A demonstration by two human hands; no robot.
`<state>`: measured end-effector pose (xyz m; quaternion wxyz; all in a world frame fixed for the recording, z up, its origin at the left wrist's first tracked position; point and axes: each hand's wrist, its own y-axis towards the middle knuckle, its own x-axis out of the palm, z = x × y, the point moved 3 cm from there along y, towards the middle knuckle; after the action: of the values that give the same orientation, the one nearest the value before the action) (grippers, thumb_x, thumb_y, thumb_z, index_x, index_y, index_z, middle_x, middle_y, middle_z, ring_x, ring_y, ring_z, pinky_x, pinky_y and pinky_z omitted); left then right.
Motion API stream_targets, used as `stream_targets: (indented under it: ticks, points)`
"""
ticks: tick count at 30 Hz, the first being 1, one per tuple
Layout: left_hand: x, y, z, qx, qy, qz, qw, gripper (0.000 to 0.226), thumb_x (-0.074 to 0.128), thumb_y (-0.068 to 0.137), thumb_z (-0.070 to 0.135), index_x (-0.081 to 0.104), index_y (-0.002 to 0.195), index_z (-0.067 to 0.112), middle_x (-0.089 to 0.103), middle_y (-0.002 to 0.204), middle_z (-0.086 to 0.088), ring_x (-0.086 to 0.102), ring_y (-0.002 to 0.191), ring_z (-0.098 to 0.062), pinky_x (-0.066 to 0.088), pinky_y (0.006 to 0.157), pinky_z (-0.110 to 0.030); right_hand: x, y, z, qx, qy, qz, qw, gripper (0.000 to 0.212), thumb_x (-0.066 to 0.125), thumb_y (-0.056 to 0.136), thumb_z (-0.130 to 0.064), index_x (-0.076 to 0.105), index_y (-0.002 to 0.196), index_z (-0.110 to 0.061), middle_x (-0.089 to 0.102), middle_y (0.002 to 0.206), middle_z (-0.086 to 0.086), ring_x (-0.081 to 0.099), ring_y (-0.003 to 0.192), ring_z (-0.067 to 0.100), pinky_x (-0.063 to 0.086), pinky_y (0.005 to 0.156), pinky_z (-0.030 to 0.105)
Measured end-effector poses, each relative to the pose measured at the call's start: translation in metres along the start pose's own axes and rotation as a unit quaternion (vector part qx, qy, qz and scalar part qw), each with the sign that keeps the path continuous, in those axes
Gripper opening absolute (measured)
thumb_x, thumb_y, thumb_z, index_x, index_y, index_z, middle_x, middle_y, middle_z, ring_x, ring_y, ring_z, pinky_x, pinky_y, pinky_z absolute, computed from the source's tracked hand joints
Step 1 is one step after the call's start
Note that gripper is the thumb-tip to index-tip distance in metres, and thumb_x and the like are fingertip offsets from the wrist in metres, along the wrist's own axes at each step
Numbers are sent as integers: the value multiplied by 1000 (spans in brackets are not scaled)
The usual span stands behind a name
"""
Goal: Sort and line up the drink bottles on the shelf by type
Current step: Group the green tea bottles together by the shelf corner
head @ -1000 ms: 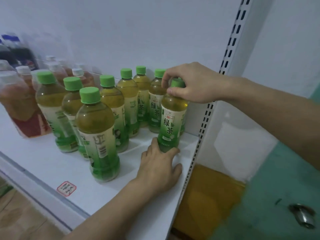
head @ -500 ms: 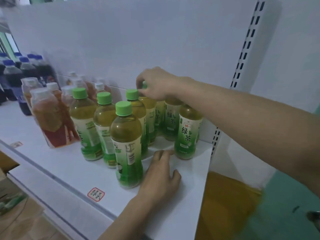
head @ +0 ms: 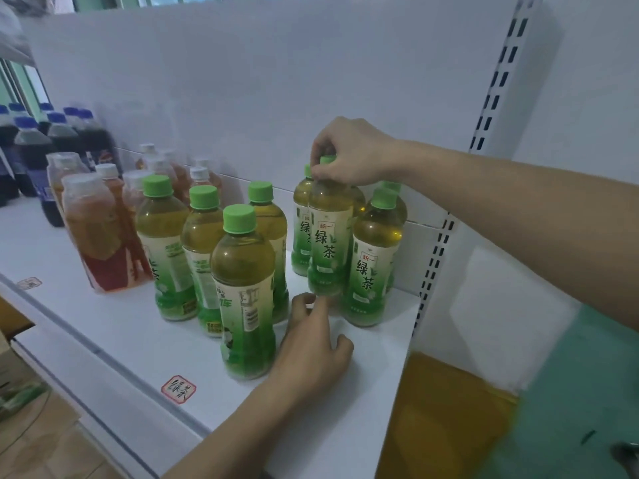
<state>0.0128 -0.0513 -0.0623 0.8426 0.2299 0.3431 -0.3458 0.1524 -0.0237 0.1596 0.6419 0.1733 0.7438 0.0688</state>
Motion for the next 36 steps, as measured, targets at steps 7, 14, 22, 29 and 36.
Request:
stream_targets:
  ticks: [7,14,22,29,36]
  points:
    - [1,13,-4,-11,1,18,1000,49,60,91,30,48,138,24,25,156,3,36,142,-20,34,116,-34,11,-9,8,-15,-22,-17,1000,11,70,88,-38,71,92,-28,59,98,-5,55,99,16,38,69,22]
    - [5,12,-6,-13,16,34,999,46,58,90,28,49,136,24,34,148,4,44,131,-18,38,110,-31,14,-12,3,-30,-89,-79,992,17,70,89,-42,69,96,-27,60,106,-3,59,106,22,43,78,28]
    - [4,6,-6,-17,15,59,998,52,57,90,24,43,141,21,37,148,2,50,125,-20,44,101,-28,22,0,-70,-187,-54,-104,975,33,54,100,-47,59,128,-32,58,113,-9,52,102,12,38,79,25]
    - [7,6,-8,-28,28,70,997,52,54,89,25,42,139,15,34,148,-3,48,126,-27,43,103,-33,35,20,-56,-138,-37,-60,988,17,68,93,-38,72,104,-25,65,109,-2,57,101,18,44,81,27]
    - [8,7,-10,-29,57,64,996,47,53,88,26,45,133,15,37,146,-4,51,121,-31,45,101,-39,34,29,-41,-83,-58,-33,994,21,68,93,-33,74,106,-18,67,105,4,57,93,20,42,73,26]
